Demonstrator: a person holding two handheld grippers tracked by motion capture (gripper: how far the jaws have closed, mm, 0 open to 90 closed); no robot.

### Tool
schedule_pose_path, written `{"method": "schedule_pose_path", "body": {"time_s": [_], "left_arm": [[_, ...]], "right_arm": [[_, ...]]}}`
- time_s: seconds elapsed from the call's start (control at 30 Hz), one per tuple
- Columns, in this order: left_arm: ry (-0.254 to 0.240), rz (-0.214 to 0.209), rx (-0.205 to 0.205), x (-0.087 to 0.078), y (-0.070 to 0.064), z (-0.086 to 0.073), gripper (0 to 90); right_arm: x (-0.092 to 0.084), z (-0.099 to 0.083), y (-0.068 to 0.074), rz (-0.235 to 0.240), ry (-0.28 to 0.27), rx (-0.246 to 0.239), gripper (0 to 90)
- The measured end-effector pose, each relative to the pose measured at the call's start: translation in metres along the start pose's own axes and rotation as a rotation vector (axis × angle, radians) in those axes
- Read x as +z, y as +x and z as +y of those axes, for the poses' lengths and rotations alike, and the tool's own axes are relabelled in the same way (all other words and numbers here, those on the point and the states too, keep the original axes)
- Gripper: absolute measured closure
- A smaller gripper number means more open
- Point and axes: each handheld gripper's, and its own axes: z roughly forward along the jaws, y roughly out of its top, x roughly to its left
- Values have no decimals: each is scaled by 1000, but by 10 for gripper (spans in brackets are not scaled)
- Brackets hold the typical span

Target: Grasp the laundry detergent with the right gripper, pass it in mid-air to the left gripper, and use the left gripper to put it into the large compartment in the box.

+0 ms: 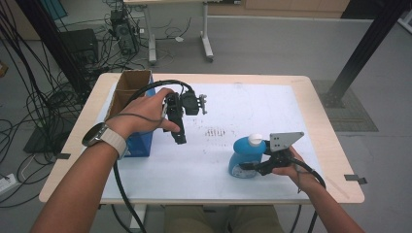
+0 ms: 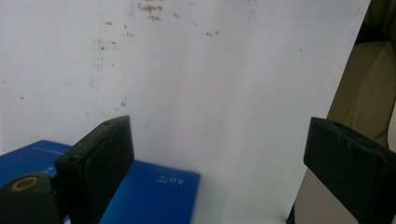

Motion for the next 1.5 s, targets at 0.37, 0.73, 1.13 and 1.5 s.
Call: {"method": "schedule_pose_path", "body": {"time_s": [0.37, 0.73, 1.13, 1.5], "left_arm": [[1, -2, 2, 1, 1, 1, 91], [0, -4, 4, 2, 1, 3, 91], [-2, -2, 2, 1, 1, 3, 92], [-4, 0, 1, 0, 1, 2, 92]], "right_arm": [[0, 0, 0, -1, 3, -2, 422], [0, 0, 0, 5, 4, -2, 424], [0, 1, -1, 11, 13, -4, 430], [0, 2, -1, 11, 21, -2, 429]]}}
